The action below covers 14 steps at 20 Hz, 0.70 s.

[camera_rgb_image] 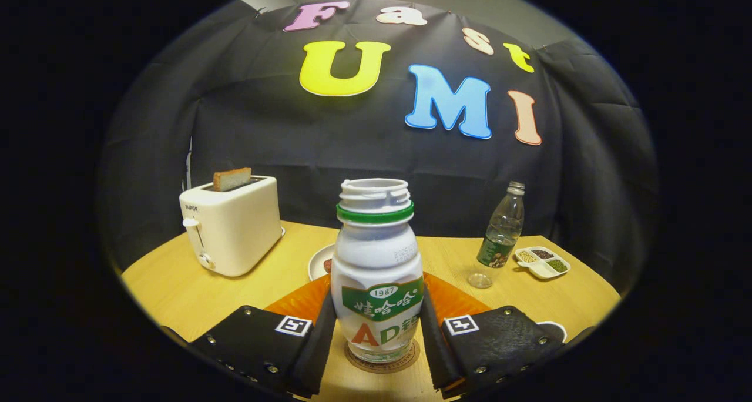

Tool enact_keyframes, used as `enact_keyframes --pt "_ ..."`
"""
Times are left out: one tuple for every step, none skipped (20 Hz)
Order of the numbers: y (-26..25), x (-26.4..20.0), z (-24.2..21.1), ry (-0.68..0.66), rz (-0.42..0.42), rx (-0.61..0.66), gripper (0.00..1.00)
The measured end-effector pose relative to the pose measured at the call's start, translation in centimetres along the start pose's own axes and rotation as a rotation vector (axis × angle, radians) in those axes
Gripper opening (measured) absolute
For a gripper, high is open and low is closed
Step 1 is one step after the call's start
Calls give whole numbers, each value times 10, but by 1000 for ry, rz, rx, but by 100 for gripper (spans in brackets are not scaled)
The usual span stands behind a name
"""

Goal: Take the bottle from table, then pour the juice into the cup, finally place the bottle on the coaster

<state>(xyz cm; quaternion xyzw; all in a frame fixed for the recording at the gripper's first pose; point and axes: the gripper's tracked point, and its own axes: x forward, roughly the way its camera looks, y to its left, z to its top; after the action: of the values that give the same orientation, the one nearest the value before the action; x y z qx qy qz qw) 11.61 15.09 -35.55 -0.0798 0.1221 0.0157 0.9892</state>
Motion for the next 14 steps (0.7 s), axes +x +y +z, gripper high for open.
enact_keyframes --pt "-1 2 -5 4 -4 -1 68" --pt "-1 3 -8 6 -7 -3 68" --pt "-1 3 -12 4 -2 10 68" --pt "1 4 -16 11 3 30 68" --pt "-1 4 -14 -4 -1 48 68" --pt "-1 6 -17 -1 -2 58 68" --pt "-2 4 -14 -15 -2 69 68" --pt "-3 4 -15 -15 -5 81 68" --pt "-4 5 -16 -22 -6 93 68" --pt "-4 4 -16 -25 -7 106 68" --pt "-6 4 -17 -22 -11 120 69" --pt "-9 3 -17 -19 -24 140 70" --pt "-12 0 -16 -22 -30 154 72" --pt "-12 -3 -9 -45 -21 163 76"
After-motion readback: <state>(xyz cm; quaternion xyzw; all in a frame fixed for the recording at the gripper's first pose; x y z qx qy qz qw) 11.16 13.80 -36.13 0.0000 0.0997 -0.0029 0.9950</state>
